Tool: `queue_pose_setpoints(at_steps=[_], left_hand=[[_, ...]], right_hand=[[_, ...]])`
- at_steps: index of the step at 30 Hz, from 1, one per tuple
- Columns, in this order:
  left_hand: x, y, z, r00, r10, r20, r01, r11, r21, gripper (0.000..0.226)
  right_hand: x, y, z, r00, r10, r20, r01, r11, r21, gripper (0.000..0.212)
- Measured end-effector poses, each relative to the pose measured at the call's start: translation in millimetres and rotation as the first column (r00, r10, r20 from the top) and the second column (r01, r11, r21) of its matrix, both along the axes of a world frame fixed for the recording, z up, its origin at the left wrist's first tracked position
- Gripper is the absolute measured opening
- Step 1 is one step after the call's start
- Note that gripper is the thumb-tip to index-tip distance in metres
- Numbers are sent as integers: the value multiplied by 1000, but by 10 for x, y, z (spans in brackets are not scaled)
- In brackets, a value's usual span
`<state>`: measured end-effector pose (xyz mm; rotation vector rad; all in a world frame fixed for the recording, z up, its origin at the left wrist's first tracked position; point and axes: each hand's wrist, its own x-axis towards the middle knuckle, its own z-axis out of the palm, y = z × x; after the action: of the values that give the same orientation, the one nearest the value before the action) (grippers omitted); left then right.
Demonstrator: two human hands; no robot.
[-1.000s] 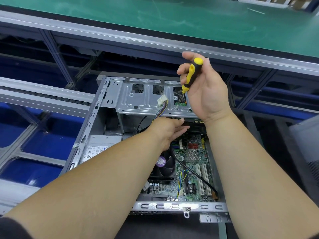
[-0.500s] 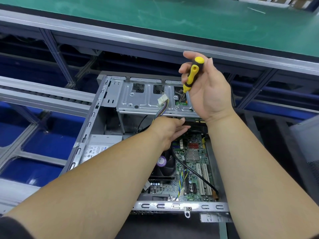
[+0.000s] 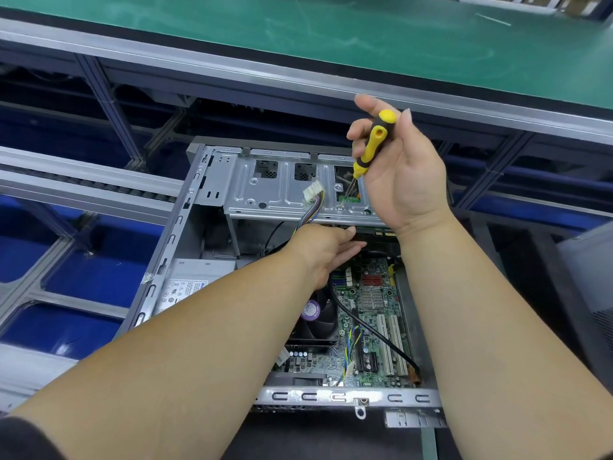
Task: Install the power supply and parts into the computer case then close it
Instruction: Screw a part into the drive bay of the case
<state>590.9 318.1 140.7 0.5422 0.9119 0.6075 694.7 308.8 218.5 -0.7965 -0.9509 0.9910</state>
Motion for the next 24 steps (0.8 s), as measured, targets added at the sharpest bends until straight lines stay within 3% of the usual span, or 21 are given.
queue_pose_setpoints(at_steps=[3, 7, 10, 13, 15, 20, 24], left_hand=[[-7, 11, -10, 1000, -5, -4, 5, 1000, -5, 18], [-15, 6, 1, 1000, -6, -9, 6, 1000, 0, 16], [-14, 8, 6, 1000, 9, -8, -9, 1000, 4, 16], [-12, 0, 7, 1000, -1, -8, 1, 1000, 1, 15], [-10, -2, 3, 1000, 1, -9, -1, 1000, 4, 16], [-13, -1, -4, 1000, -1, -7, 1, 1000, 17, 16], [-13, -5, 7, 1000, 2, -6, -2, 1000, 27, 17]], right_hand=[[-9, -2, -25, 999, -11, 43, 11, 1000, 11, 37], [-24, 0, -15, 996, 35, 85, -36, 999, 13, 7], [-18, -5, 0, 998, 26, 60, -26, 1000, 8, 9], [-16, -16, 12, 1000, 18, -20, -18, 1000, 0, 38], [-2, -16, 3, 999, 16, -31, -16, 1000, 3, 44], [0, -3, -25, 996, 21, 90, -21, 1000, -1, 15], [5, 16, -23, 996, 46, 77, -47, 999, 7, 12]])
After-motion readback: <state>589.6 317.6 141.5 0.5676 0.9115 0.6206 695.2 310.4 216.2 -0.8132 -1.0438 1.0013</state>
